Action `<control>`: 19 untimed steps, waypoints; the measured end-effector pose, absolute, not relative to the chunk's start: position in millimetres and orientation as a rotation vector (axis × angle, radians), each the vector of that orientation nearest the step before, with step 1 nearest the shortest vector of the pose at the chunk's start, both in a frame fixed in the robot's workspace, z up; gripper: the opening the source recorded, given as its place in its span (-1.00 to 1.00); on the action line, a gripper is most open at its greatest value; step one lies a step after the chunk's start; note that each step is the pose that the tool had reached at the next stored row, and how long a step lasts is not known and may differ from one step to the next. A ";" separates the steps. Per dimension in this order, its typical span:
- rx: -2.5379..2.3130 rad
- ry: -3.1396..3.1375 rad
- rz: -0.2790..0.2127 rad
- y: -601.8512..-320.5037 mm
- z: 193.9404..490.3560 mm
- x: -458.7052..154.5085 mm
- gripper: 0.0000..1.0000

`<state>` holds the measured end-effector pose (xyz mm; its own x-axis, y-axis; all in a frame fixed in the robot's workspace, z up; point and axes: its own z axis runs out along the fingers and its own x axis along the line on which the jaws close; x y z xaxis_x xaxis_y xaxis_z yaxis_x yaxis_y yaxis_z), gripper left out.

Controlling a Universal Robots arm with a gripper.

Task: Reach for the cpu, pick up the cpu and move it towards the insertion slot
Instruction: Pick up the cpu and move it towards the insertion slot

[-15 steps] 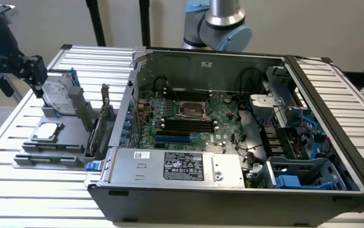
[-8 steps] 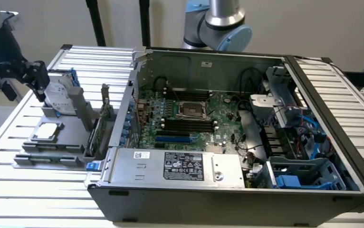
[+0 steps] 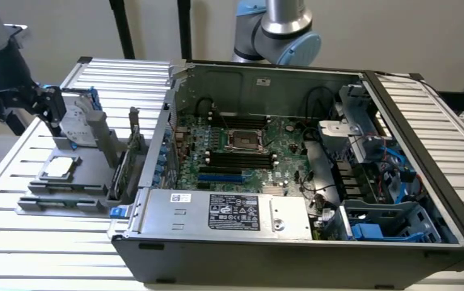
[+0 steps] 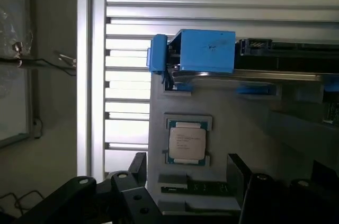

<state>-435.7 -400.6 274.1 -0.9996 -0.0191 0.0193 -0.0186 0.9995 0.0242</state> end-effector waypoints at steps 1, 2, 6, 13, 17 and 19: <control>0.029 -3.122 -0.037 -401.0 272.3 -435.6 0.42; 0.029 -3.122 -0.038 -401.4 270.4 -435.4 0.42; 0.029 -3.122 -0.037 -402.7 263.2 -434.3 0.42; 0.029 -3.122 -0.037 -406.1 250.5 -432.2 0.42; 0.029 -3.122 -0.038 -408.4 243.2 -432.1 0.42; 0.029 -3.122 -0.037 -409.3 239.5 -432.2 0.42</control>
